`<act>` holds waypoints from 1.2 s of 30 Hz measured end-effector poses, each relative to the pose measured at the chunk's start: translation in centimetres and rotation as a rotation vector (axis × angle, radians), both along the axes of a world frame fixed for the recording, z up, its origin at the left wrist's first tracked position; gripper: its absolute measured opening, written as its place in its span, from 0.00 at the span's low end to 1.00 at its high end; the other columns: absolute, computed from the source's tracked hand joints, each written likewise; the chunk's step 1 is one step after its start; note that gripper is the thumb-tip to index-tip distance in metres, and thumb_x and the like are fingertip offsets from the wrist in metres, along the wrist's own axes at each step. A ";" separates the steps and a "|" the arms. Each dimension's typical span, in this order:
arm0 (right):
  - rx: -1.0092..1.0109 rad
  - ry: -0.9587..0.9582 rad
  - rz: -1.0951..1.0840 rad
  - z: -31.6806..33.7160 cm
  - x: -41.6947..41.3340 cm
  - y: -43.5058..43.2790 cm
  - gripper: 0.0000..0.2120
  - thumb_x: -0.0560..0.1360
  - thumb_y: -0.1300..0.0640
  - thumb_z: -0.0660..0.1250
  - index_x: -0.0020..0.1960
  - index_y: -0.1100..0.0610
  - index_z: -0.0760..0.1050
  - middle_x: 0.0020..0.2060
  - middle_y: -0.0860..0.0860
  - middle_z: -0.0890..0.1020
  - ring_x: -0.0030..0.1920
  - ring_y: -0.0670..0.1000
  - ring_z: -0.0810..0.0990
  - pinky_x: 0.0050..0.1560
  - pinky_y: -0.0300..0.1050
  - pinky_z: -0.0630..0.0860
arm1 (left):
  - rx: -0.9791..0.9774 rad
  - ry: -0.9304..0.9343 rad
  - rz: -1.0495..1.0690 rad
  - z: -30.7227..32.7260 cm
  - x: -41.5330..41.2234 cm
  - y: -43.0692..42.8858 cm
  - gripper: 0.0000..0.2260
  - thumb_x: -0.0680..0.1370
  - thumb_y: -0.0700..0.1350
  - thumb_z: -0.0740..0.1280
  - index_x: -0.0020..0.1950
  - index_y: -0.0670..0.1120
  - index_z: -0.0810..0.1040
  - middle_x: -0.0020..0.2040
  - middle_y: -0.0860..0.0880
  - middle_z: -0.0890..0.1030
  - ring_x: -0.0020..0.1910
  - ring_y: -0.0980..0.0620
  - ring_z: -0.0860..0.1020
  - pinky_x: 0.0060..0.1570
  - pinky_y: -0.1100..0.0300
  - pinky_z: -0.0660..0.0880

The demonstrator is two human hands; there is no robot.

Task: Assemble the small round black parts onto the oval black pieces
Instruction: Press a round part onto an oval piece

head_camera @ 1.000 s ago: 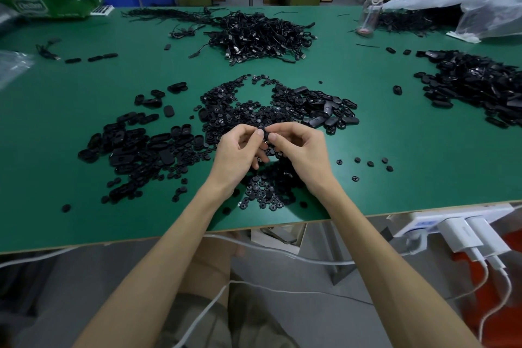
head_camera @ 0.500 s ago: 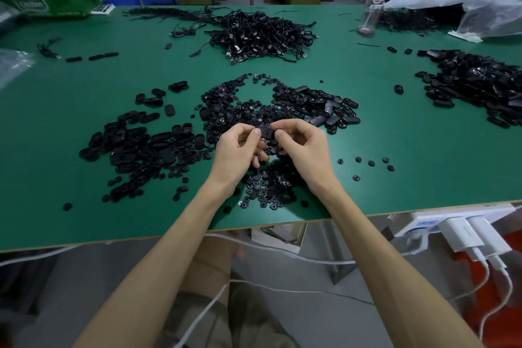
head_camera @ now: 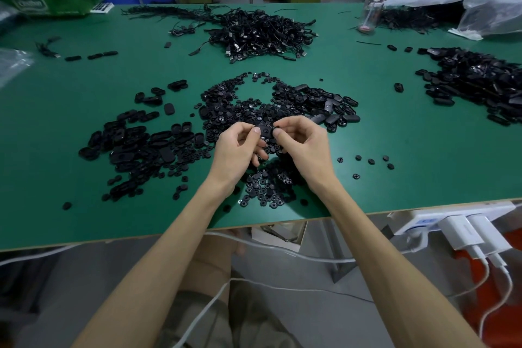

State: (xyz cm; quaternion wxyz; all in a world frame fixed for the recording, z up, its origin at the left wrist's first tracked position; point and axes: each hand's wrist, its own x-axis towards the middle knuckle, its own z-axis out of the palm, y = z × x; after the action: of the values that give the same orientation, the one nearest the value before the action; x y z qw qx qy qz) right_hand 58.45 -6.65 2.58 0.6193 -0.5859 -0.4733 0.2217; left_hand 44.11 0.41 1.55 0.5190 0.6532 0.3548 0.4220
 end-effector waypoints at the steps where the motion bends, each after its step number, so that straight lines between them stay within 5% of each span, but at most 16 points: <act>1: 0.002 0.003 0.001 0.0 0.0 0.0 0.04 0.77 0.63 0.73 0.51 0.58 0.83 0.41 0.48 0.84 0.42 0.46 0.81 0.46 0.45 0.80 | 0.001 -0.001 -0.001 0.0 0.0 0.0 0.06 0.85 0.42 0.64 0.52 0.40 0.78 0.36 0.51 0.83 0.34 0.47 0.83 0.30 0.58 0.76; 10: 0.015 -0.002 0.011 0.2 -0.1 -0.3 0.05 0.77 0.63 0.74 0.52 0.56 0.81 0.39 0.54 0.84 0.40 0.47 0.81 0.46 0.50 0.79 | 0.001 -0.003 -0.002 0.0 0.0 0.1 0.06 0.85 0.42 0.64 0.52 0.41 0.78 0.36 0.50 0.83 0.34 0.47 0.83 0.30 0.58 0.77; 26: -0.009 -0.040 -0.015 0.2 -0.1 -0.2 0.05 0.78 0.63 0.72 0.51 0.57 0.85 0.38 0.44 0.84 0.38 0.41 0.79 0.42 0.38 0.75 | -0.009 -0.007 -0.002 0.0 0.0 0.0 0.06 0.85 0.42 0.65 0.52 0.41 0.78 0.37 0.50 0.83 0.35 0.46 0.83 0.30 0.59 0.76; 31: -0.017 -0.124 -0.021 0.5 -0.2 -0.5 0.08 0.78 0.65 0.70 0.51 0.55 0.86 0.41 0.48 0.84 0.37 0.40 0.76 0.42 0.35 0.71 | 0.009 0.006 -0.014 0.1 -0.1 -0.1 0.06 0.84 0.42 0.65 0.53 0.40 0.79 0.37 0.49 0.83 0.35 0.47 0.83 0.30 0.58 0.76; 36: -0.030 -0.145 -0.039 0.6 -0.7 -0.6 0.07 0.77 0.65 0.72 0.53 0.59 0.81 0.42 0.51 0.84 0.42 0.46 0.81 0.46 0.39 0.78 | 0.015 0.012 -0.031 0.4 -0.2 -0.4 0.04 0.84 0.40 0.66 0.51 0.42 0.79 0.40 0.45 0.83 0.35 0.50 0.83 0.31 0.59 0.76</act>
State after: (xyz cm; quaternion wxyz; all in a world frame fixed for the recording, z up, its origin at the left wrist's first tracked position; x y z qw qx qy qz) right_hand 57.77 -7.29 3.20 0.5788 -0.6187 -0.5020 0.1739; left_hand 43.92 -0.04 1.95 0.5182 0.6651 0.3446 0.4128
